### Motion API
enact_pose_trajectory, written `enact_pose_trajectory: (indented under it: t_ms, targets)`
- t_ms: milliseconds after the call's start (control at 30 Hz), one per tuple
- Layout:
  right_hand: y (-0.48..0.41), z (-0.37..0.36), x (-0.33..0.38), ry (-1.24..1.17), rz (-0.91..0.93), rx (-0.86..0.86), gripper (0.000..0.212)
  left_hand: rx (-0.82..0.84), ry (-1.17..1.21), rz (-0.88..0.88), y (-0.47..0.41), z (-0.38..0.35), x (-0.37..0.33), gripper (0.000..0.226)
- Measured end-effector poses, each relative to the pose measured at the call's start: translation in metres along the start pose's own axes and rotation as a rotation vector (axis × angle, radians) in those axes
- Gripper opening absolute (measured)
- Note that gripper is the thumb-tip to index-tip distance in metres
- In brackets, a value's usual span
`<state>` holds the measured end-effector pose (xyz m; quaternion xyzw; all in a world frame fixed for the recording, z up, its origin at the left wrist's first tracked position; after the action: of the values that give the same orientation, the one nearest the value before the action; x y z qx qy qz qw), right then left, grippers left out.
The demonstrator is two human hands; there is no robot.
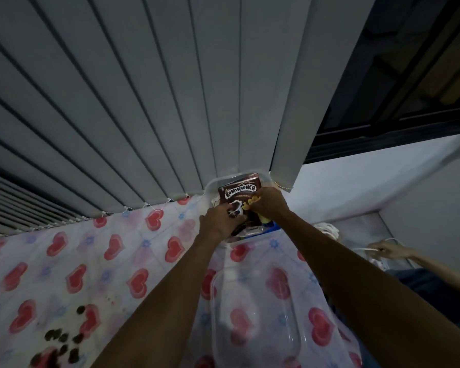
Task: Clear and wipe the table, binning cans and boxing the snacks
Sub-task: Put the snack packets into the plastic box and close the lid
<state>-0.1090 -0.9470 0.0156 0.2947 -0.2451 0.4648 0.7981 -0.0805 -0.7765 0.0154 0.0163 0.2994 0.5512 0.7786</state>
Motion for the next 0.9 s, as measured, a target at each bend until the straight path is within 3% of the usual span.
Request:
enact_pose_trajectory:
  t_ms: [233,533,767,900]
  targets:
    - [-0.007,-0.018,-0.017,0.076,0.025,0.062,0.034,-0.099,-0.402,-0.056,-0.006,-0.005,-0.002,0.069]
    - [-0.003,-0.028,-0.025,0.131,0.109,0.037,0.026,-0.115,-0.421,-0.031,-0.004,-0.024,0.000,0.073]
    - [0.019,-0.013,-0.023,0.094,0.057,-0.007,0.046,-0.213,-0.467,-0.075,0.029,-0.015,0.003,0.069]
    - [0.047,0.002,-0.023,0.118,0.034,-0.040,0.042,-0.226,-0.444,-0.103,0.050,-0.014,0.001,0.070]
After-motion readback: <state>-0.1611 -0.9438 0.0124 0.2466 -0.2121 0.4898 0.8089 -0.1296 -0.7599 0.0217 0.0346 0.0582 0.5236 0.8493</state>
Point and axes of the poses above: each hand's wrist, its own y-axis away from the middle knuckle, its own z-axis out of the back of the hand, x = y × z, the point moved 1 cm from there along -y, towards the middle knuckle, and after that the axes turned 8 degrees about -y, right-handed, at the moved point
